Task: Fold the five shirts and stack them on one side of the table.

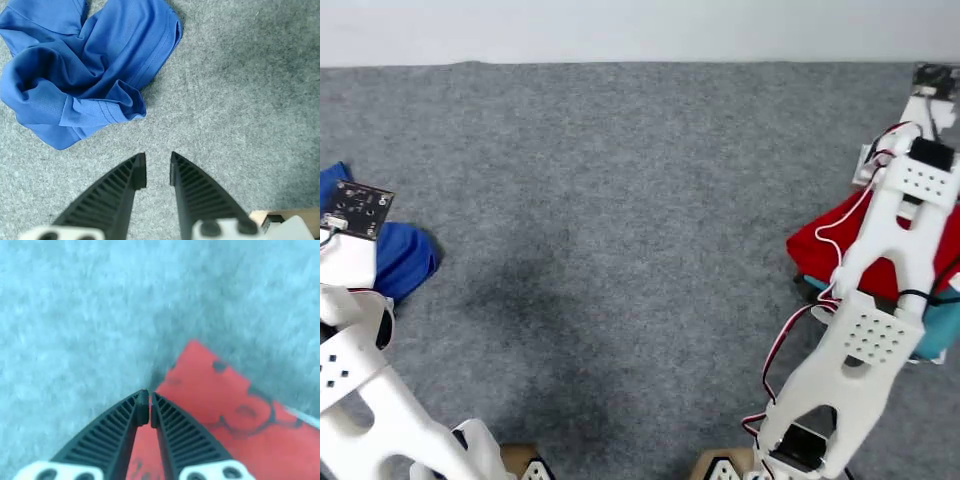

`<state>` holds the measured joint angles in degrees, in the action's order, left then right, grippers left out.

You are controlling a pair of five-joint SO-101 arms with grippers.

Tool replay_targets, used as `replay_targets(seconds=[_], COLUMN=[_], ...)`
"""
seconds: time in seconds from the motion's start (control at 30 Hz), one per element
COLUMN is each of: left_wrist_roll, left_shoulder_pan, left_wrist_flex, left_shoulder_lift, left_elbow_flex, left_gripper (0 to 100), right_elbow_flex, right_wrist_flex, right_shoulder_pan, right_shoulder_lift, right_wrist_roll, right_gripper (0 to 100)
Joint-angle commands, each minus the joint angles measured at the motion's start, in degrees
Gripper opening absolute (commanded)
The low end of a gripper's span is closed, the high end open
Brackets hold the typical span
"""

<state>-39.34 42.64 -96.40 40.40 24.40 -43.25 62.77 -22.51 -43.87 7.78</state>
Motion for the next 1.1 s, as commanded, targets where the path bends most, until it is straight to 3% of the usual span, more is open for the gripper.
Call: replay_targets(seconds=[0.0,0.17,0.43,0.6,0.7,0.87,1.07], left_wrist_roll=[-0.18,-0.26,-0.26,-0.18,-0.18,-0.18,-0.18], left_shoulder_pan=[-0.35,-0.35,-0.35,-0.26,-0.26,-0.26,-0.26], left_wrist_flex=[0.35,-0.97,-1.14,-1.14,-1.14,-1.14,-1.14], left_shoulder_lift=[1.05,1.14,1.14,1.14,1.14,1.14,1.14], left_elbow_flex=[-0.13,-0.13,-0.13,-0.13,-0.13,-0.13,-0.13], left_gripper=[9,9,9,9,9,9,9], right_elbow_flex=[-3.16,-3.34,-6.15,-6.07,-6.07,-4.57,-6.51], right_wrist_flex=[-8.75,-13.14,7.16,15.16,18.15,17.10,11.56], right_shoulder_pan=[-0.84,-2.33,-2.77,-7.25,-11.74,-19.56,-22.90], right_shoulder_lift=[-3.47,-6.81,7.16,12.88,13.49,10.51,0.40], right_wrist_roll=[0.00,-0.18,-0.09,0.09,4.31,11.25,11.52], right_gripper=[0.9,0.9,0.9,0.9,0.9,0.9,0.9])
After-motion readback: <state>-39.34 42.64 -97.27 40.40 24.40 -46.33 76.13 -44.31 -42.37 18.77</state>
